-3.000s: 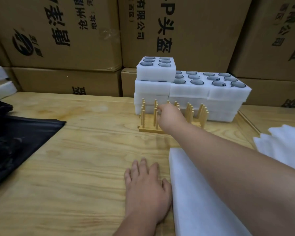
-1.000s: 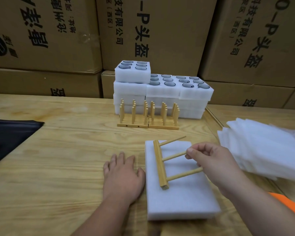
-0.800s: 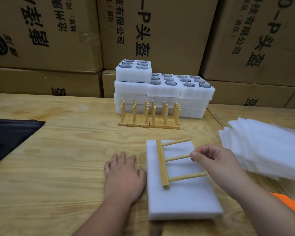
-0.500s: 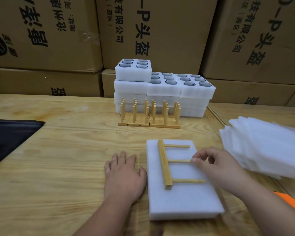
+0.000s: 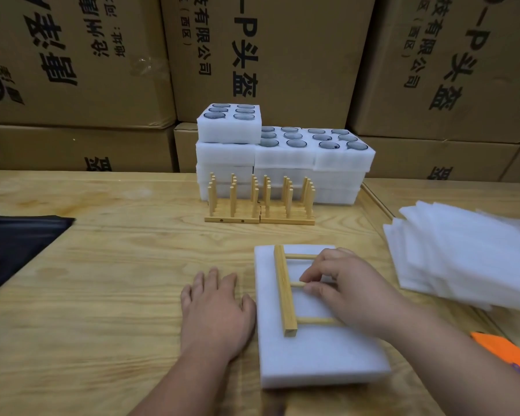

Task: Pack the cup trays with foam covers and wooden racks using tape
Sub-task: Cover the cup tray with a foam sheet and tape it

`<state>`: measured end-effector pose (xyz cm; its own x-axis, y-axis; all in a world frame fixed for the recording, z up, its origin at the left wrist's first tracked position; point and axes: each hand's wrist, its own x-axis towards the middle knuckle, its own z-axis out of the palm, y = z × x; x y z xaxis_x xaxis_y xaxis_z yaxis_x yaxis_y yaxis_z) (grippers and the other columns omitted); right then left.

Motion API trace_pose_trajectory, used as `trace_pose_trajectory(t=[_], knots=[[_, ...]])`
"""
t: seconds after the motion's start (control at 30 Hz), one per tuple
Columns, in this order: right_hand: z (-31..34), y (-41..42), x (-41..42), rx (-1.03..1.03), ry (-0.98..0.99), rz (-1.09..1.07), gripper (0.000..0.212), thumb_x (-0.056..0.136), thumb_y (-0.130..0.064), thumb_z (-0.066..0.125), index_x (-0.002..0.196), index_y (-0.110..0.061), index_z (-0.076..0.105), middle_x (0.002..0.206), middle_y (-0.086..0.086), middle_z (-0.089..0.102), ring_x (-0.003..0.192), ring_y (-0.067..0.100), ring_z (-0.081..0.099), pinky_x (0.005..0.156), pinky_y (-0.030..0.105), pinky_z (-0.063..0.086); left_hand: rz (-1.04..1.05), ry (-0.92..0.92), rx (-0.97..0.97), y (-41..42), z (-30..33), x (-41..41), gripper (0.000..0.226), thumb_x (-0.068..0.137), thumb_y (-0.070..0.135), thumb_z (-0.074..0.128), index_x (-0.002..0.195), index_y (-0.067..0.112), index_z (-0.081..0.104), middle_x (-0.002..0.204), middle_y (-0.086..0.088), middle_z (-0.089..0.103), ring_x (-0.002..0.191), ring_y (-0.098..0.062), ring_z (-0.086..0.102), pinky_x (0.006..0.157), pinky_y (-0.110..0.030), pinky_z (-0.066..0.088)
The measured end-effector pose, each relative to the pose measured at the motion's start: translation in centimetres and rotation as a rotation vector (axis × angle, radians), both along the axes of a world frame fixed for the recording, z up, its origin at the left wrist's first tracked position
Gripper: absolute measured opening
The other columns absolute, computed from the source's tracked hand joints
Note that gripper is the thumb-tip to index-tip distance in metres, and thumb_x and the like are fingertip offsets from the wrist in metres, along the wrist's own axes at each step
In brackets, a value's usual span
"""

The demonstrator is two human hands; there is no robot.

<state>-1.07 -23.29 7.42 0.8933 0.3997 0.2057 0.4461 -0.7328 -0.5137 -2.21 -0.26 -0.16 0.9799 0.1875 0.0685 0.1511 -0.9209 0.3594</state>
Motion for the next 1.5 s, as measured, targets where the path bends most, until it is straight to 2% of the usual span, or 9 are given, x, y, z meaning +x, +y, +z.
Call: trace_pose_trajectory(t=[0.3,0.6,0.87,1.0,1.13,1.2,1.33,1.4,1.5], knots=[[0.4,0.1,-0.8,0.021,0.035,-0.010,0.016,0.092,-0.031,0.072,0.088,-0.045,0.067,0.095,-0.019,0.063,0.102,-0.007,0.049,0.081,0.008,0.036,0.001,0.005,-0.007,0.0,0.1,-0.1,0.061,0.095,0.053,0.034,0.153,0.033,0.035,0.167,0.000,0.018,0.155,-0.023,0.008,0.124,-0.046,0.004],[5.9,-9.6,-7.0,0.097,-0.212,-0.328,0.026,0.087,-0.064,0.056,0.107,-0.051,0.068,0.101,-0.028,0.068,0.085,0.000,0.063,0.069,0.003,0.042,-0.002,0.003,0.047,0.1,0.0,0.1,0.060,0.096,0.056,0.036,0.152,0.034,0.038,0.166,0.000,0.024,0.153,-0.024,0.015,0.123,-0.044,0.010],[-7.9,-32.1,-12.6,-0.276,0.050,-0.860,0.054,0.054,-0.096,0.062,0.092,-0.060,0.051,0.068,-0.021,0.059,0.056,-0.005,0.056,0.048,0.025,0.050,-0.001,-0.008,0.075,0.0,-0.1,0.1,0.058,0.098,0.054,0.036,0.152,0.033,0.038,0.165,0.000,0.026,0.153,-0.024,0.016,0.123,-0.043,0.012],[-7.3,-28.3,-15.0,-0.345,0.200,-0.889,0.056,0.050,-0.102,0.056,0.095,-0.069,0.048,0.060,-0.024,0.057,0.053,-0.012,0.053,0.046,0.019,0.050,0.006,-0.017,0.077,-0.1,-0.1,0.0,0.058,0.098,0.053,0.036,0.152,0.032,0.039,0.165,0.000,0.027,0.153,-0.024,0.017,0.122,-0.043,0.013],[-2.4,-20.5,-15.8,-0.495,0.172,-0.776,0.068,0.047,-0.103,0.045,0.069,-0.040,0.051,0.064,-0.020,0.057,0.051,-0.007,0.051,0.052,0.023,0.043,0.011,-0.006,0.057,0.0,-0.2,0.0,0.059,0.098,0.055,0.035,0.153,0.032,0.038,0.166,0.001,0.025,0.154,-0.023,0.015,0.123,-0.043,0.011],[-1.2,-19.0,-15.9,-0.563,0.188,-0.768,0.068,0.047,-0.099,0.035,0.075,-0.037,0.043,0.069,-0.016,0.053,0.058,-0.006,0.045,0.061,0.023,0.037,-0.004,0.009,0.030,0.2,-0.2,-0.1,0.059,0.097,0.056,0.038,0.151,0.032,0.040,0.165,0.000,0.027,0.153,-0.023,0.017,0.123,-0.042,0.012],[0.6,-16.8,-16.9,-0.368,0.147,-0.784,0.052,0.055,-0.077,0.073,0.067,-0.030,0.055,0.060,-0.020,0.052,0.056,0.000,0.053,0.054,0.023,0.038,0.050,-0.119,-0.448,0.8,1.4,-0.4,0.043,0.095,0.036,0.059,0.137,0.029,0.056,0.147,-0.005,0.054,0.135,-0.027,0.047,0.110,-0.039,0.034],[1.3,-15.6,-17.2,-0.221,0.096,-0.771,0.053,0.049,-0.079,0.070,0.065,-0.029,0.061,0.062,-0.025,0.059,0.054,0.001,0.058,0.053,0.030,0.046,0.060,-0.308,-0.757,0.5,3.7,-1.2,0.031,0.096,0.032,0.061,0.126,0.034,0.058,0.137,0.006,0.060,0.121,-0.019,0.055,0.097,-0.037,0.040],[3.5,-12.6,-17.1,-0.133,0.051,-0.696,0.056,0.048,-0.083,0.057,0.075,-0.034,0.063,0.069,-0.025,0.064,0.064,-0.001,0.061,0.055,0.033,0.049,-0.150,-0.550,-0.889,-1.4,9.0,-4.0,0.029,0.084,0.051,0.060,0.110,0.041,0.065,0.119,0.021,0.067,0.114,-0.008,0.061,0.095,-0.034,0.045]])
